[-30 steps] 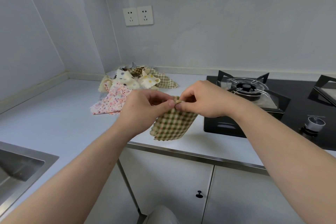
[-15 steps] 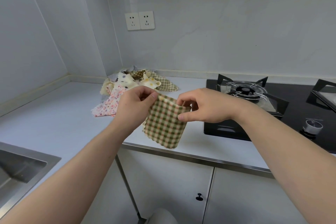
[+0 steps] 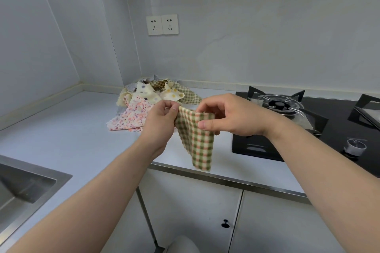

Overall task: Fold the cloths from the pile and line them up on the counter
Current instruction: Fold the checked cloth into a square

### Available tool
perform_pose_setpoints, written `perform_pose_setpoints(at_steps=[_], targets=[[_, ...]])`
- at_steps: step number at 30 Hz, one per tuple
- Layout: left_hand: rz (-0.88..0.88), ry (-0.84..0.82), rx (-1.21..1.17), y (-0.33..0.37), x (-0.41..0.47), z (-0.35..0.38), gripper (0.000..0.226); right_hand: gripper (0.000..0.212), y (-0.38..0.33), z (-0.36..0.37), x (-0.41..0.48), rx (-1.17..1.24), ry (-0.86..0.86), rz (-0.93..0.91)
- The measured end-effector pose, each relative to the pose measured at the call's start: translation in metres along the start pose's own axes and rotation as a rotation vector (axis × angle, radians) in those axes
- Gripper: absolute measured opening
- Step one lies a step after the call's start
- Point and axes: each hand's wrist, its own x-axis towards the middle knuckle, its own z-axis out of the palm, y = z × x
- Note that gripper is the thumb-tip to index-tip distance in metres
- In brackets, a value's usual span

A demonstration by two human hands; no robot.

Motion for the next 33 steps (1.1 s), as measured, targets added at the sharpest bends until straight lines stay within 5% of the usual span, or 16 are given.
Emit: perform_pose_setpoints(at_steps=[9, 18, 24, 29, 33], targets=[[0.105, 0.031, -0.001, 0.001, -0.003, 0.006, 0.015, 0.015, 0.007, -0.005, -0.001, -0.341, 0.197, 0.052], [0.332, 0.043, 0.328, -0.001, -0.004, 0.002, 0.028, 0.032, 0.013, -0.003, -0.001, -0.628, 0.266, 0.084], [0.231, 0.023, 0.328, 0.005, -0.004, 0.004, 0.026, 0.016, 0.016, -0.001, 0.0, -0.569, 0.309, 0.02], [0.188, -0.129, 0.356, 0.007, -0.004, -0.001, 0.027, 0.02, 0.021, -0.004, 0.001, -0.619, 0.313, -0.019], [0.155, -0.097, 0.357, 0.008, -0.003, 0.004, 0.016, 0.029, 0.025, -0.003, -0.002, -0.579, 0.351, -0.037]])
